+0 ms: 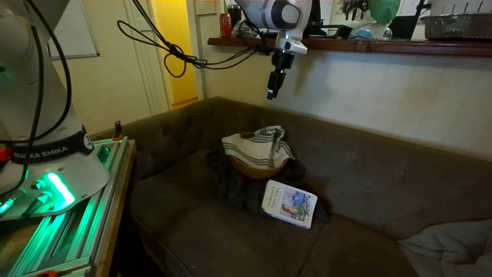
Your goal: Place the white towel in the brown bowl on the couch
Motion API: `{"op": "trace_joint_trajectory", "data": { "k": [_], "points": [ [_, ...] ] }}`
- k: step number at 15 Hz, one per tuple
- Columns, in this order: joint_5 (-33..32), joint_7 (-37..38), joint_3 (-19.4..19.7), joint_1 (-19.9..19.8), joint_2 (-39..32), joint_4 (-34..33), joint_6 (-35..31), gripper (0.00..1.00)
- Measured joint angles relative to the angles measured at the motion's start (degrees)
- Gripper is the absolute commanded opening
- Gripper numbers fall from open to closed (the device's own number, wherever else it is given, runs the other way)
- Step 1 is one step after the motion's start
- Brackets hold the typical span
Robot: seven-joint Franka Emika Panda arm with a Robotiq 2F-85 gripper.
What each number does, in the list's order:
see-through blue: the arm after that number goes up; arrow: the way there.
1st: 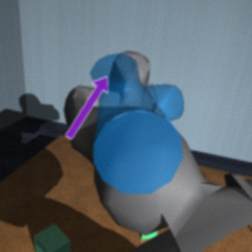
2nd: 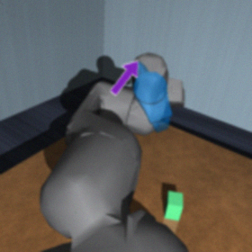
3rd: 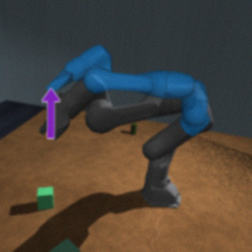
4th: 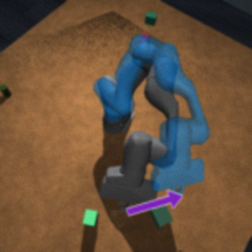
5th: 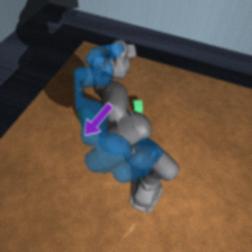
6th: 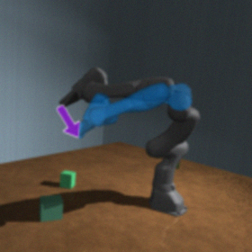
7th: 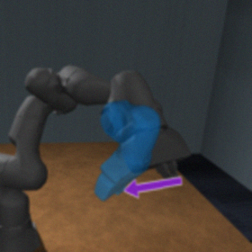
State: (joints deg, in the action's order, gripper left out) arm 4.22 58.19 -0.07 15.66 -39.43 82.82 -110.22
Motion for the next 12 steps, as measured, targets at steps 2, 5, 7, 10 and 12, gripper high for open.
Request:
{"op": "trace_joint_trajectory", "data": {
  "k": [2,5,7,10,12],
  "points": [
    [-1.18,-7.2,0.02,-1.59,3.85,2.84,-0.23,1.0],
    [-1.49,-17.0,0.02,-3.5,11.24,9.91,-4.51,1.0],
    [-1.48,-22.86,-0.03,-4.53,16.6,15.27,-8.56,1.0],
    [-0.66,-31.46,-0.29,-6.39,24.59,23.56,-15.8,1.0],
    [0.85,-35.05,-0.49,-7.64,28.71,27.83,-19.0,1.0]
  ]
}}
